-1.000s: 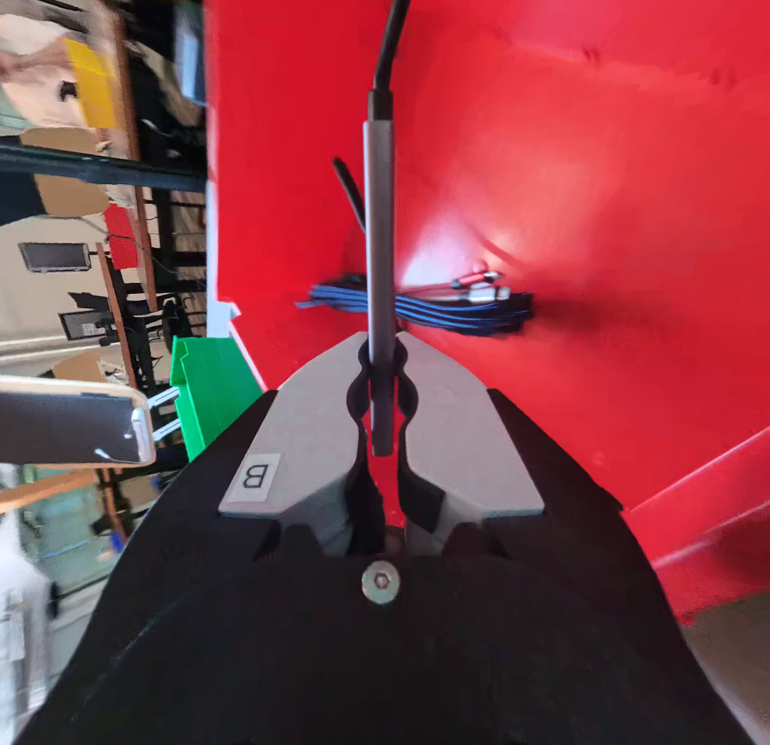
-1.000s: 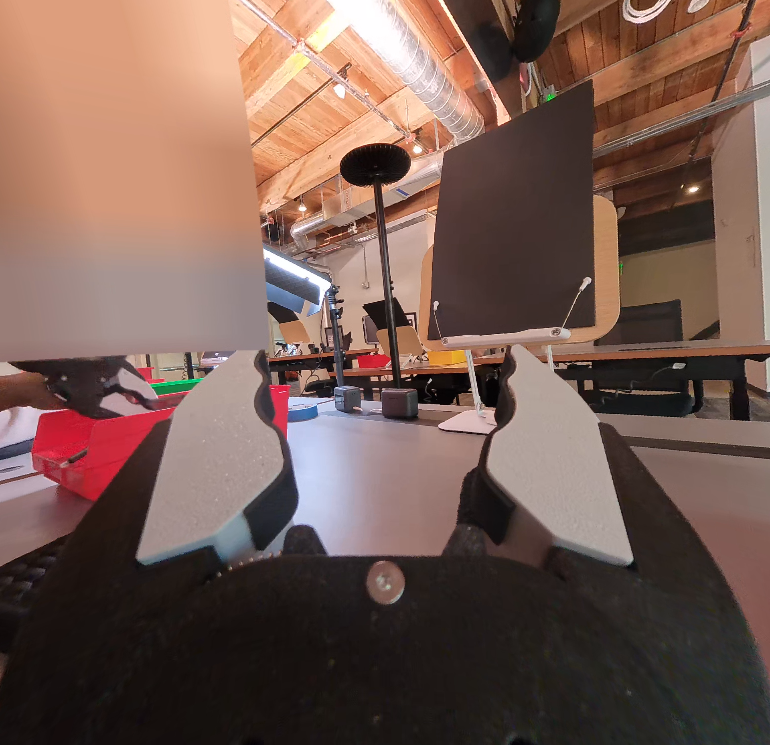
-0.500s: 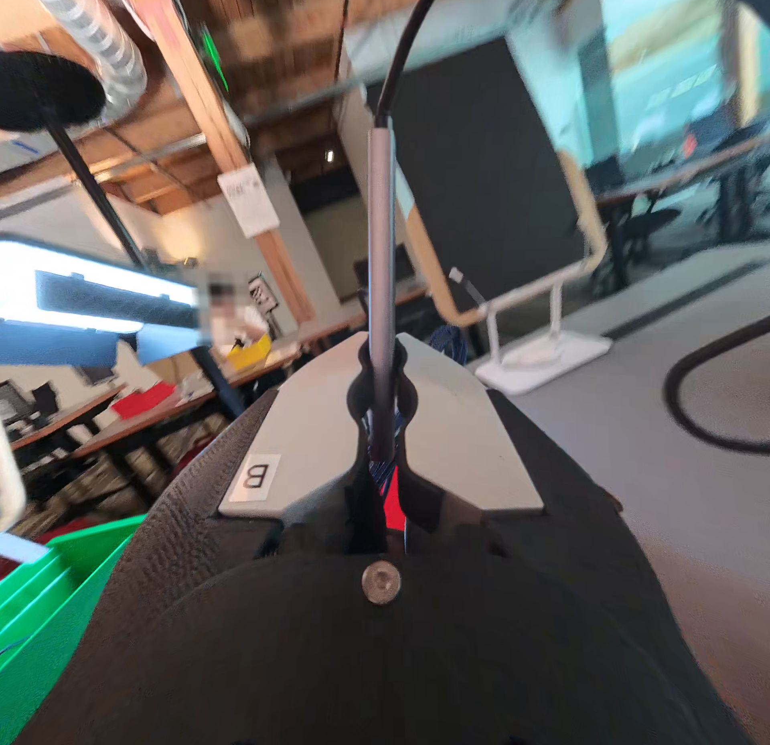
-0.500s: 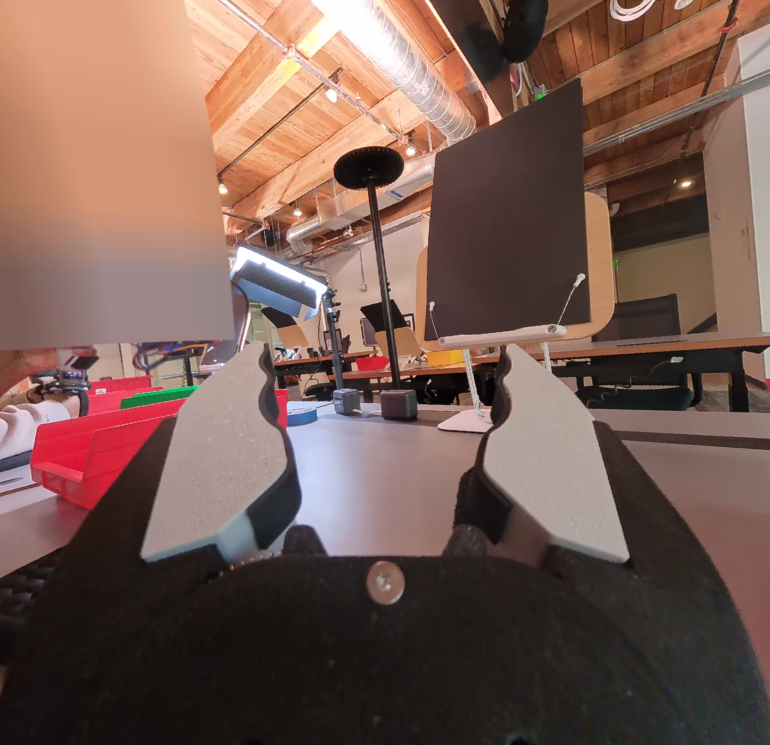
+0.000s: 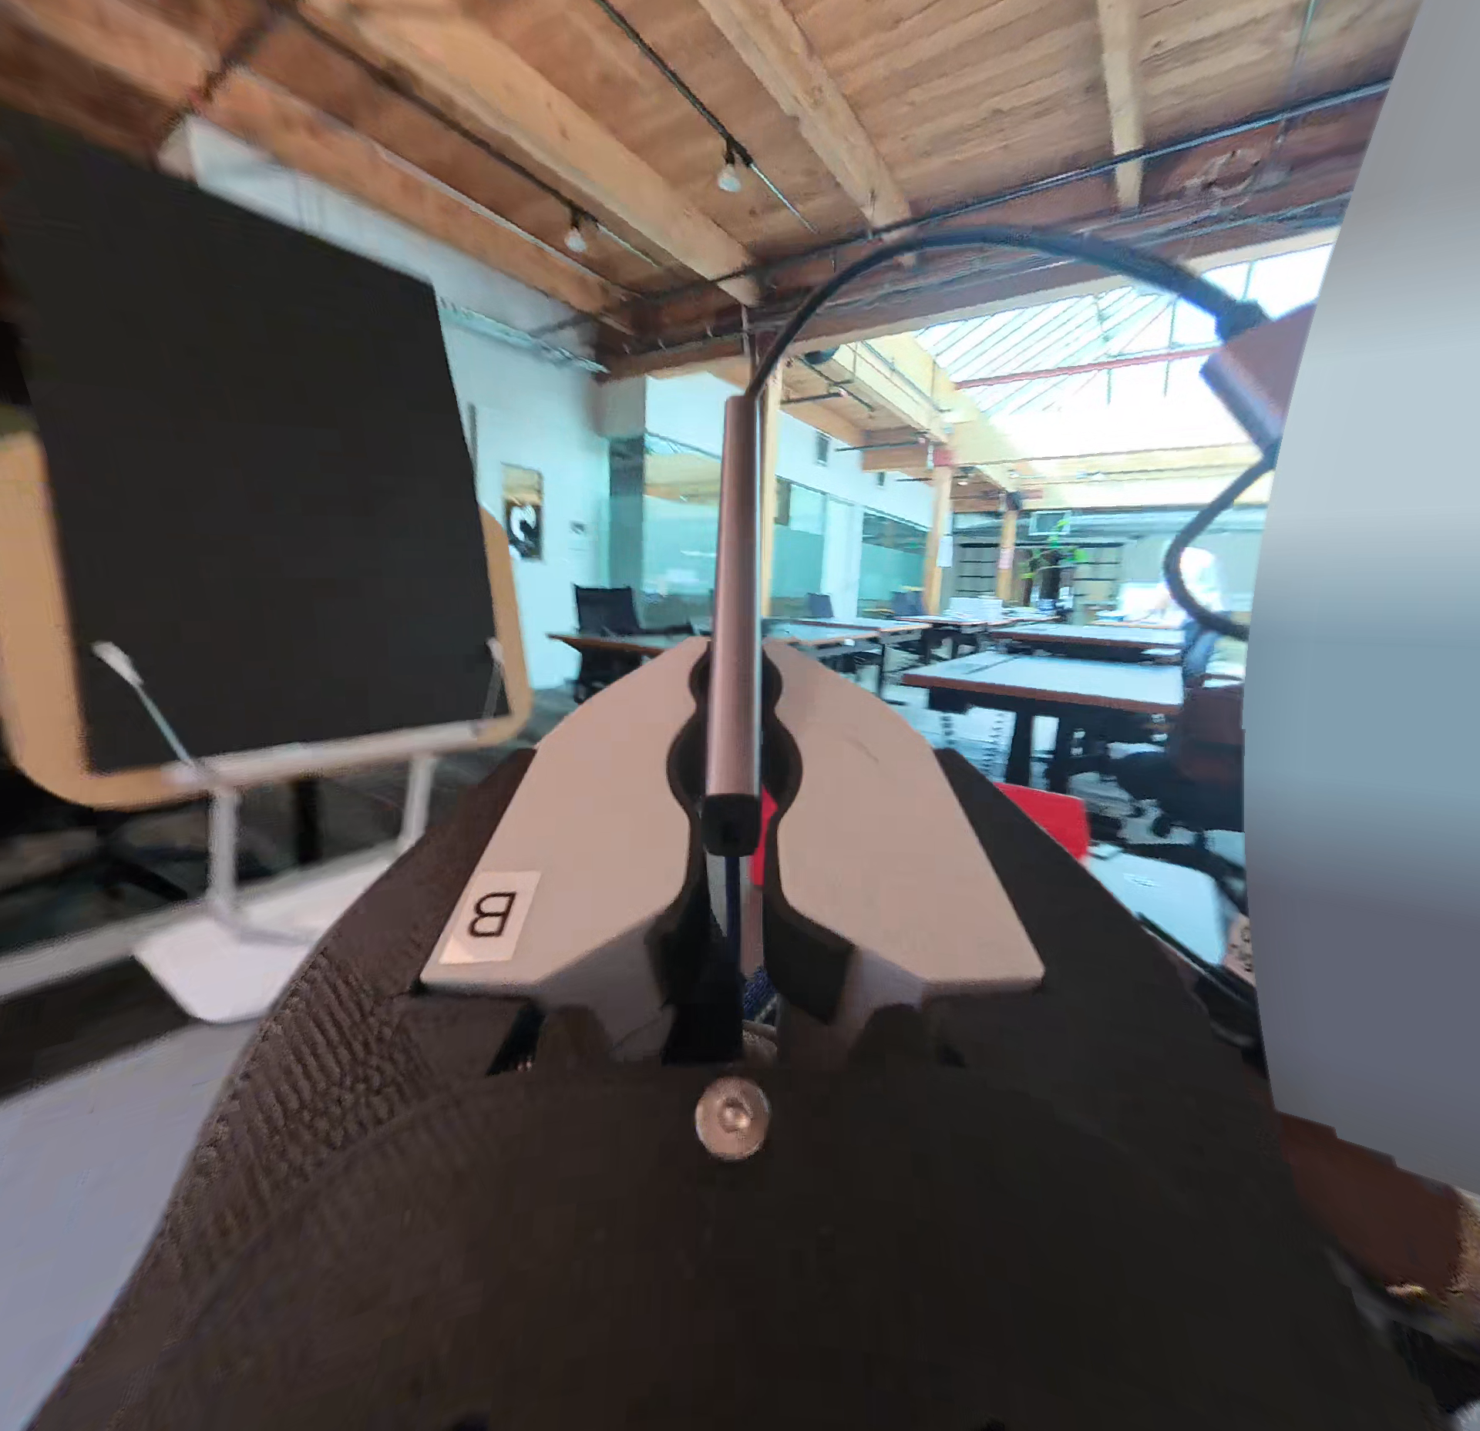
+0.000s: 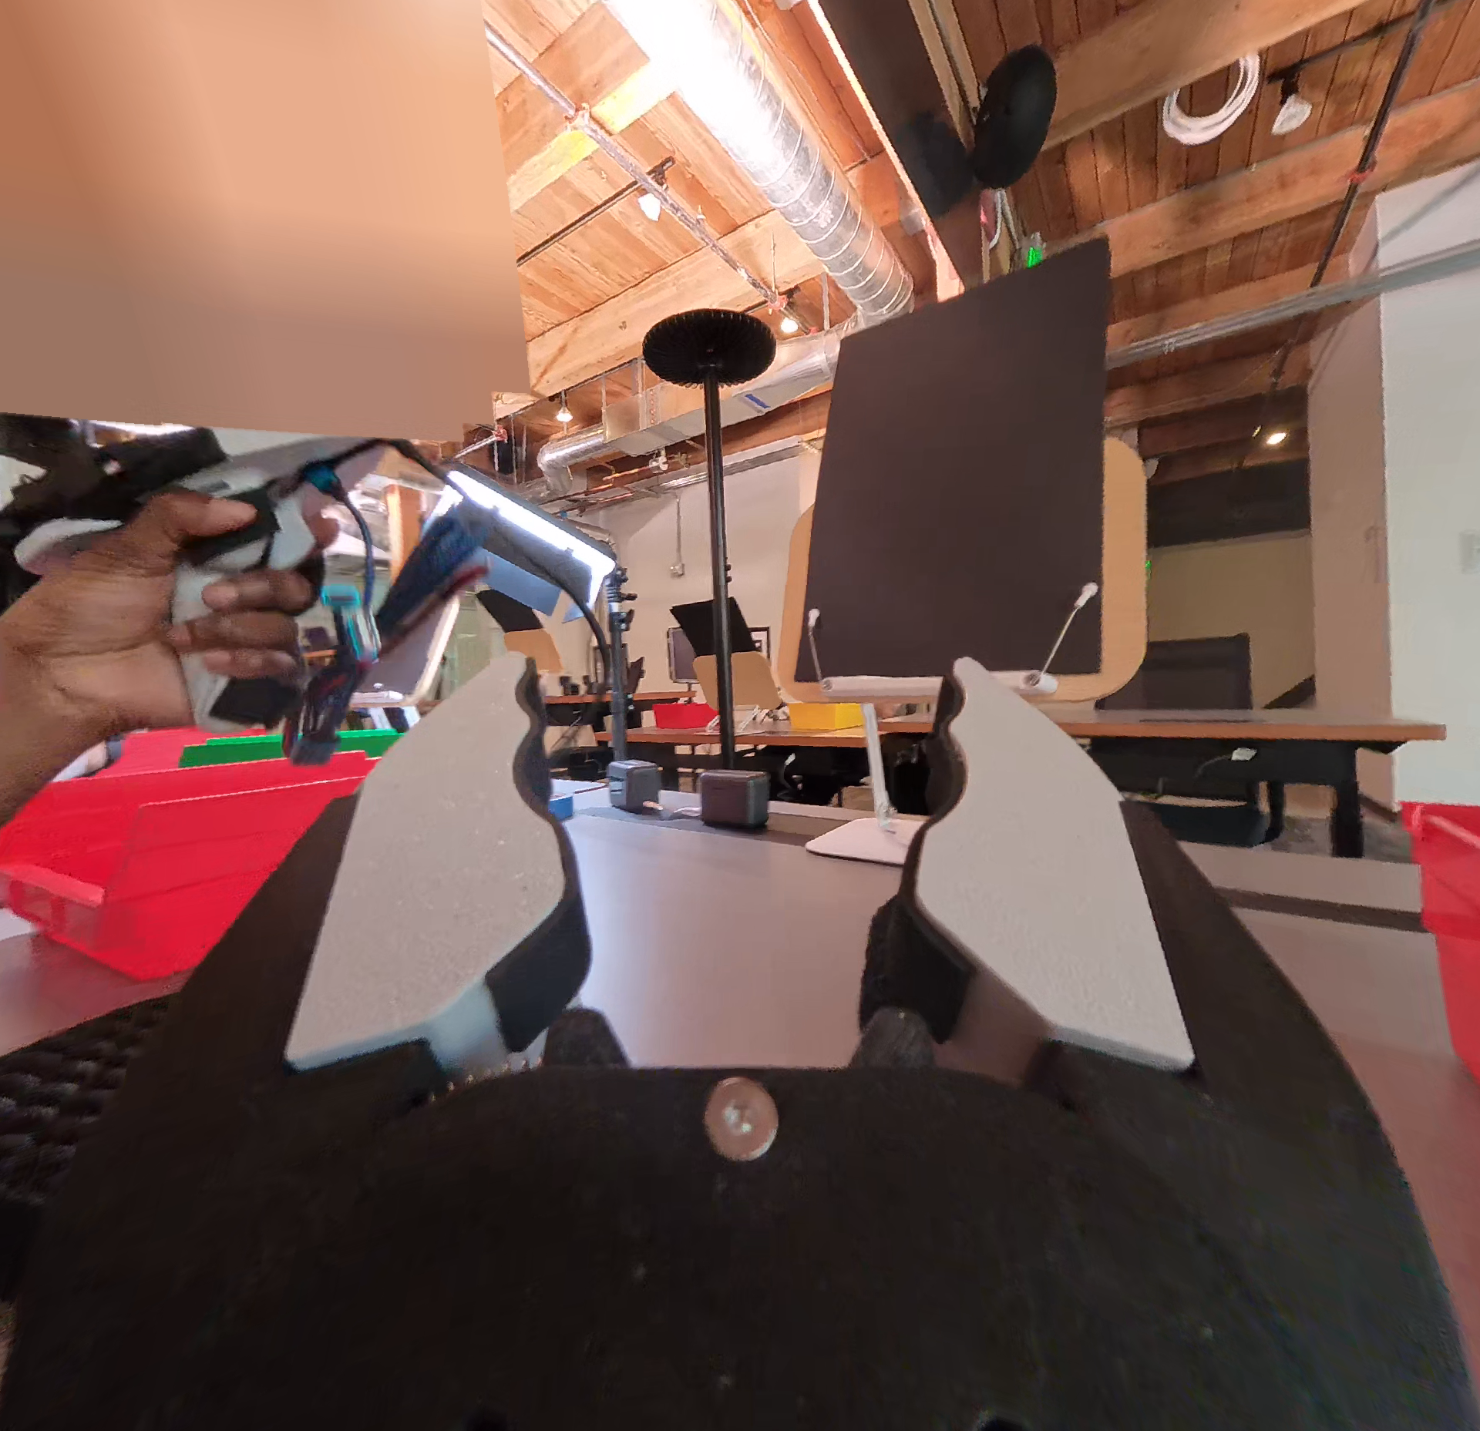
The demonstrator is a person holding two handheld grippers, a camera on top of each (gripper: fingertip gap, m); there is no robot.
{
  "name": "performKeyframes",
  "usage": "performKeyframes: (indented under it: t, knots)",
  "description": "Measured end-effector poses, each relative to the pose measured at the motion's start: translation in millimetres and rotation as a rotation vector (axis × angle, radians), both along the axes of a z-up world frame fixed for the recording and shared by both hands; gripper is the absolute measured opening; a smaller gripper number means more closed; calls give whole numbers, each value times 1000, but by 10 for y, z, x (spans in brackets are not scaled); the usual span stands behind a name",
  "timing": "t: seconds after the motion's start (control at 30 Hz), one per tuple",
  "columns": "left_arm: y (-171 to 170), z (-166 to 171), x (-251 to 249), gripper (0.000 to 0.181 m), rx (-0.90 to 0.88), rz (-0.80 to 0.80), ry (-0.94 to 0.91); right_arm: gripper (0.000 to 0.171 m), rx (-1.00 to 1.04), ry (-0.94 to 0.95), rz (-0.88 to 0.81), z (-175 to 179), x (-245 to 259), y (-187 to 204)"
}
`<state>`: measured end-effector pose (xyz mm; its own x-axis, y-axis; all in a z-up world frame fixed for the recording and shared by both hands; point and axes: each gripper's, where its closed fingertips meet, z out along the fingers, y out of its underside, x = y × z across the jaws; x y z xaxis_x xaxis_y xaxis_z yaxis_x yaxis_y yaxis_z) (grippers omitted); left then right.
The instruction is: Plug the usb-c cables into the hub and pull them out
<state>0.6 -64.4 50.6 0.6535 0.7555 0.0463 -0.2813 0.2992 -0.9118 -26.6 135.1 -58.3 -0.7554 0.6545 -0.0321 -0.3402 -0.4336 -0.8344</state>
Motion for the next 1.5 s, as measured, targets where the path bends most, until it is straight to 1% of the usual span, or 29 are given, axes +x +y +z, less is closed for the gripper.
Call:
performKeyframes:
  t: [0.1,0.17,0.23,0.3,0.37,0.5,0.57,0.63,0.7,0.73,0.8,0.83,0.9,0.97,1.0,1.1,1.17,1.2,1.27,1.3,1.37,1.43,1.5]
  knots:
    - [289,-380,-166,8,84,-119,-137,80,5,64,-59,104,65,60]
    - [435,-630,-248,7,94,-151,-213,70,21,89,-84,179,107,53]
    - [556,-844,-289,7,98,-181,-274,63,85,96,-93,236,133,-40]
    - [647,-1003,-301,8,104,-206,-317,57,202,111,-58,253,189,-247]
    - [731,-1120,-286,8,99,-233,-347,50,355,89,-41,170,177,-493]
    - [855,-1249,-223,7,121,-286,-378,37,690,59,-52,-206,73,-963]
    - [914,-1315,-189,7,111,-312,-392,34,772,20,-24,-366,43,-1126]
    - [971,-1380,-147,7,103,-353,-414,12,794,11,-63,-411,-19,-1174]
    - [950,-1441,-155,8,90,-353,-431,11,851,8,-89,-477,-38,-1181]
    - [931,-1467,-172,10,69,-334,-432,11,866,-25,-102,-511,-55,-1167]
    - [813,-1430,-221,32,13,-208,-363,11,907,-85,-139,-586,-117,-1100]
    - [763,-1426,-233,40,-68,-128,-321,11,912,-127,-152,-611,-148,-1061]
    - [689,-1502,-269,54,-346,68,-241,11,895,-222,-132,-643,-174,-1022]
    - [654,-1549,-289,56,-619,249,-152,11,888,-282,-118,-661,-183,-1013]
    - [673,-1535,-283,56,-709,310,-107,11,894,-301,-116,-672,-185,-1017]
    - [751,-1467,-291,48,-888,433,4,11,901,-347,-88,-688,-157,-1042]
    - [720,-1462,-368,44,-1013,520,54,11,900,-364,-45,-685,-105,-1067]
    - [736,-1475,-396,42,-1060,529,77,11,900,-362,-12,-682,-63,-1093]
    - [728,-1523,-458,27,-1114,543,72,10,881,-350,33,-654,1,-1134]
    - [707,-1530,-488,25,-1119,552,70,10,874,-351,47,-652,14,-1136]
    - [695,-1589,-521,23,-1072,508,5,10,844,-357,81,-661,34,-1148]
    - [702,-1671,-532,23,-1007,437,-85,10,845,-326,56,-684,24,-1143]
    - [691,-1720,-546,22,-970,428,-139,10,868,-273,-23,-696,-6,-1138]
